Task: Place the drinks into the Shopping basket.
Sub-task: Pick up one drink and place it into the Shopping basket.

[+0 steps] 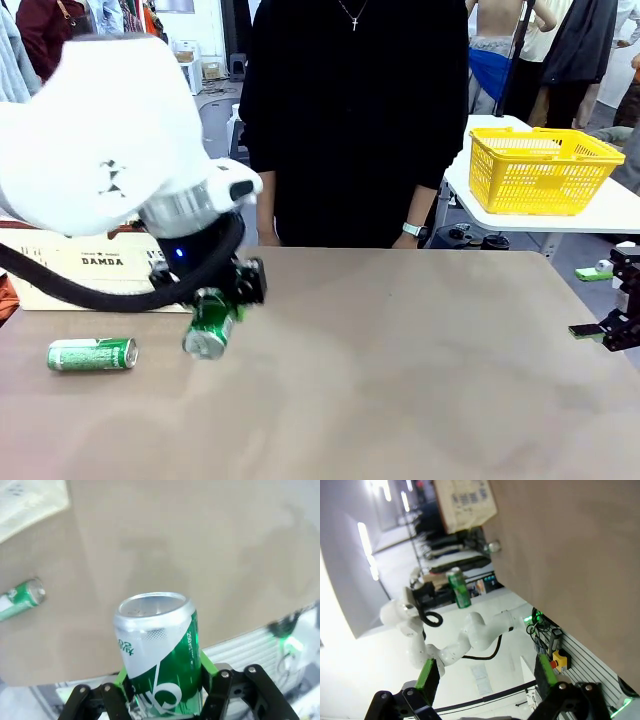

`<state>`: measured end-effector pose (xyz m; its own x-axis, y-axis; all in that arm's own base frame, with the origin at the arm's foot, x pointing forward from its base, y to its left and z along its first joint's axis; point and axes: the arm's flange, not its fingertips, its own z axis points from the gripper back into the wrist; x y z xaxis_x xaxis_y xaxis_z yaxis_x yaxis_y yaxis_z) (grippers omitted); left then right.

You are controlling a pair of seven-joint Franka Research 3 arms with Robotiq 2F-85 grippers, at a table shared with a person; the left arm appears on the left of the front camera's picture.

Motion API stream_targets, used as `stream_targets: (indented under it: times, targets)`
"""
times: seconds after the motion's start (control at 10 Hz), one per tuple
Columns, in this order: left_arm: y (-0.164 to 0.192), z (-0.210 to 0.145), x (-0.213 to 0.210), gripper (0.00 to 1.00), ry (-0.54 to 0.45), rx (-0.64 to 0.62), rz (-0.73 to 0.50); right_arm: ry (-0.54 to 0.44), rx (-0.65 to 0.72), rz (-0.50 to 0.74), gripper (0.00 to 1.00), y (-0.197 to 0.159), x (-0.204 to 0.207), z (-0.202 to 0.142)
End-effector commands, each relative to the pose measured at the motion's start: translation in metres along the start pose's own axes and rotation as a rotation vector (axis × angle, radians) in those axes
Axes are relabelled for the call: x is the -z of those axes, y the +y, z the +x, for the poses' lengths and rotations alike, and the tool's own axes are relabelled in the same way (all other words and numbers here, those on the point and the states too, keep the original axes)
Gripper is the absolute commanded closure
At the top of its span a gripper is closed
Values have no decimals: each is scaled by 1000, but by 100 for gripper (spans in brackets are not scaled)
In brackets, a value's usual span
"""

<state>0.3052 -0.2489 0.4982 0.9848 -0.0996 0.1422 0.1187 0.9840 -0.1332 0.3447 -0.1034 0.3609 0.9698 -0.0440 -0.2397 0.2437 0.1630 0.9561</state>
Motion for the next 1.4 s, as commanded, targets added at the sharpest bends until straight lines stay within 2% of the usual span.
stream_targets:
  times: [0.0,0.1,0.2,0.3,0.4,0.5,0.7,0.8,0.9,1.3]
  targets:
    - [67,44,-61,100,-285,-281,72,-3,21,-17,0,2,0,-5]
    - [124,87,-98,100,-330,-295,58,-3,21,-17,0,2,0,-5]
    - [171,124,-117,100,-319,-308,31,-3,21,-17,0,2,0,-5]
    - [204,150,-122,100,-292,-234,81,-3,21,-17,0,2,0,-5]
    - [230,171,-117,100,-266,-213,151,-3,21,-17,0,2,0,-5]
    - [254,187,-106,100,-191,-179,177,-3,21,-17,0,2,0,-5]
    - [274,197,-95,100,-140,-163,138,-3,21,-17,0,2,0,-5]
    - [276,198,-97,100,-184,-222,87,-3,21,-17,0,2,0,-5]
    - [277,199,-73,100,-155,-190,150,-3,21,-17,0,2,0,-5]
    - [277,199,-73,100,-155,-190,150,-3,21,-17,0,2,0,-5]
